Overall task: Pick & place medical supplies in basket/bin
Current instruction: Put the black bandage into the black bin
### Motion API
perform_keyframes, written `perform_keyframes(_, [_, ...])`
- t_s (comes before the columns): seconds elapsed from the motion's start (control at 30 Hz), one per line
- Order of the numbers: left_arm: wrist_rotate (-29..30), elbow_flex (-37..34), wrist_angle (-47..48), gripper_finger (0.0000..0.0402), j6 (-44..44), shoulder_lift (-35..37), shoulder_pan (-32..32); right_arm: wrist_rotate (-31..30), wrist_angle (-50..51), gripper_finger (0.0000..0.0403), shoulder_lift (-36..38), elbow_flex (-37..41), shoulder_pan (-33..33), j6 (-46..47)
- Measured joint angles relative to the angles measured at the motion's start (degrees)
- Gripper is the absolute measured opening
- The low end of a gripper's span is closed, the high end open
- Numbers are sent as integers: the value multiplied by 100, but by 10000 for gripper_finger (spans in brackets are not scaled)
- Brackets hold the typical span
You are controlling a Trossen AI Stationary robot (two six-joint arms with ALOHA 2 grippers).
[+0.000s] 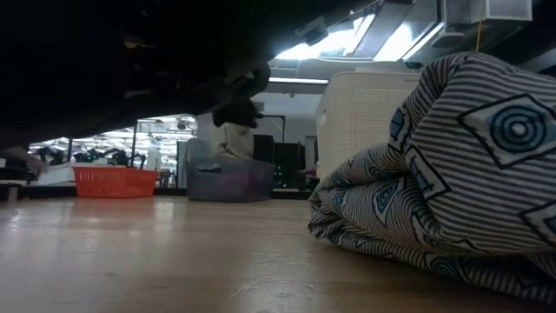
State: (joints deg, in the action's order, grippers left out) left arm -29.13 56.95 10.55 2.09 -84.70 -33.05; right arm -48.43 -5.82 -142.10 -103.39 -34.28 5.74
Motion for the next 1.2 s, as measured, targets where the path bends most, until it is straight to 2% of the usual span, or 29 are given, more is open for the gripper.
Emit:
perform_keyframes(0.3, [-65,-46,331,182,75,449,1481,2,-55,200,0,2,24,-59])
perform_keyframes(0.4, [125,-46,265,182,147,795,2093,19,-55,200,0,0,44,-33])
perform_keyframes(0.63, [1271,-46,329,182,174,1975,3545,155,-57,201,0,2,119,-64])
perform_keyframes(0.83, [2492,-46,853,182,221,2832,4758,377,-110,201,28,-88,280,-128])
perform_keyframes(0.97, [3347,-55,1208,182,214,3098,5483,806,177,201,37,-539,465,-331])
perform_keyframes(1.07, [3681,-325,1055,182,170,3233,5941,1092,690,201,42,-1042,594,-510])
perform_keyframes(1.2, [4045,-905,583,182,-18,3388,6391,909,1471,201,42,-1830,720,-945])
